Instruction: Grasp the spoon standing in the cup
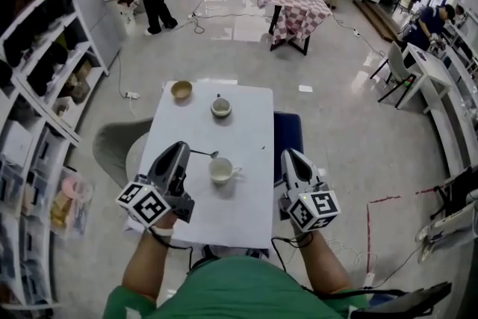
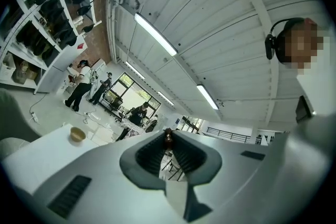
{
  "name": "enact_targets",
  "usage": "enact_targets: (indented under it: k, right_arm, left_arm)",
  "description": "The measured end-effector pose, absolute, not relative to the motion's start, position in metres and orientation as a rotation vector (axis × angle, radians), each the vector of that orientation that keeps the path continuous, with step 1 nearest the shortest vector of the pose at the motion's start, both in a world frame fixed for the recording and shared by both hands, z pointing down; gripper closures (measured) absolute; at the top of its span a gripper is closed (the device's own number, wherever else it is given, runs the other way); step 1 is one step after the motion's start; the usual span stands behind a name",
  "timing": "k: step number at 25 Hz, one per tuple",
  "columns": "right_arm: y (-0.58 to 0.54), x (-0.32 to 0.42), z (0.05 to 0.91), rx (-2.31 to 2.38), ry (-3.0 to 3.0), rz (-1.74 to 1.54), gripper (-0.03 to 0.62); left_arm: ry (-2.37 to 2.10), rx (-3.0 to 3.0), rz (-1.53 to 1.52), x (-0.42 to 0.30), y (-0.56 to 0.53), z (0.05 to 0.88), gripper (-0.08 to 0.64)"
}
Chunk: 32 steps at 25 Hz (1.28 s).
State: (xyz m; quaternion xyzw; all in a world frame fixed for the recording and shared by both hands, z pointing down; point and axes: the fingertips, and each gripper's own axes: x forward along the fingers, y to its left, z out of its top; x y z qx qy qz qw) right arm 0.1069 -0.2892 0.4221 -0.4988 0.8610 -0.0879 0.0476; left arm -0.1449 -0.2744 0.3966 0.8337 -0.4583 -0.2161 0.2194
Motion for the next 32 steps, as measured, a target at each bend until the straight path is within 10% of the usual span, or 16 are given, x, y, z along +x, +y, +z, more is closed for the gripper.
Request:
enact_targets:
  k: [32]
  right_arm:
    - [-0.2973,0.1004,0.4273,-1.516,2.619,-0.324,0.571]
  left_arm:
    - [-1.265,2.308,-0.582,-0.1495,-0.2797,0.4011,0.505]
